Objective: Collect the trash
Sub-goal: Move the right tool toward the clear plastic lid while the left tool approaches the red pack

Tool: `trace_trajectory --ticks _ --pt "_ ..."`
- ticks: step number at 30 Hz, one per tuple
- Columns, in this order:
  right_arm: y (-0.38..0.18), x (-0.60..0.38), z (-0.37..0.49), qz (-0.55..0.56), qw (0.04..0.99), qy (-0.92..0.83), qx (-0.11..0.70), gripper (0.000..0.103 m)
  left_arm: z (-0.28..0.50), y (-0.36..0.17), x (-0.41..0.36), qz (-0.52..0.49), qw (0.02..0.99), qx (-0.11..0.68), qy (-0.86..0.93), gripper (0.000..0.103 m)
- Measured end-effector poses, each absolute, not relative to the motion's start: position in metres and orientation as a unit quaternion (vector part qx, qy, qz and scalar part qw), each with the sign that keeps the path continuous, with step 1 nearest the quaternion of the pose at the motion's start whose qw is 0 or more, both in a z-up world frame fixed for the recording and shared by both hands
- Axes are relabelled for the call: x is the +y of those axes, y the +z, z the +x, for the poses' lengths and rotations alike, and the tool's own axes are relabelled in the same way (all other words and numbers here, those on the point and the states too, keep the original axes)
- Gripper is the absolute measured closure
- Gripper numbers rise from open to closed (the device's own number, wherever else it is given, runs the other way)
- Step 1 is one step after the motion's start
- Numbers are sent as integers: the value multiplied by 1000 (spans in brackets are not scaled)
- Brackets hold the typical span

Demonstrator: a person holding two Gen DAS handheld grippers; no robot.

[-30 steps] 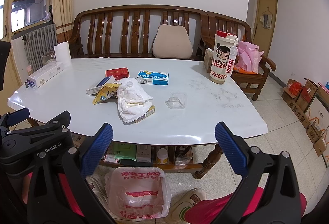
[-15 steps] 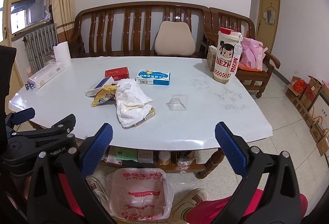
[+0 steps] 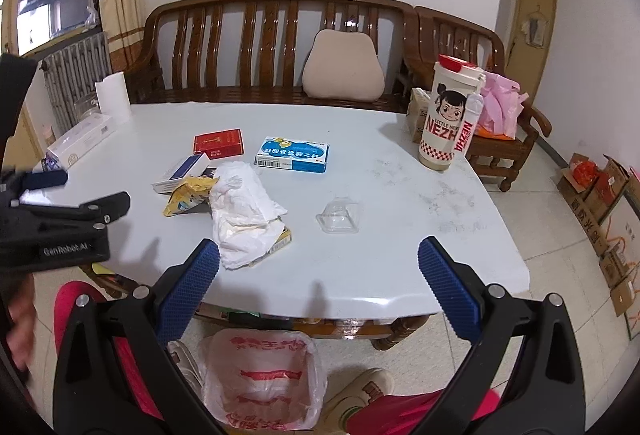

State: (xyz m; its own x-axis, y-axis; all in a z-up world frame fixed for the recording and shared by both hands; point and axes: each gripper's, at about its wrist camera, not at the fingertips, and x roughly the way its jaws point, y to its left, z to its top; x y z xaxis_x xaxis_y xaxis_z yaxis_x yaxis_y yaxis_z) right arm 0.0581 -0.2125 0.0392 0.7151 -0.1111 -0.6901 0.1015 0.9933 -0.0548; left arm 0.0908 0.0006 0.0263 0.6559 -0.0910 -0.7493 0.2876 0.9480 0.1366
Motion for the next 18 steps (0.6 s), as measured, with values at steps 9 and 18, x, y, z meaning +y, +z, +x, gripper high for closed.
trace_trajectory --ticks 9,18 --pt "41 -231 100 -51 911 -39 408 5 154 30 -10 237 854 425 -181 7" --pt "40 -263 151 -30 879 11 476 5 219 28 -36 311 786 473 -250 7"
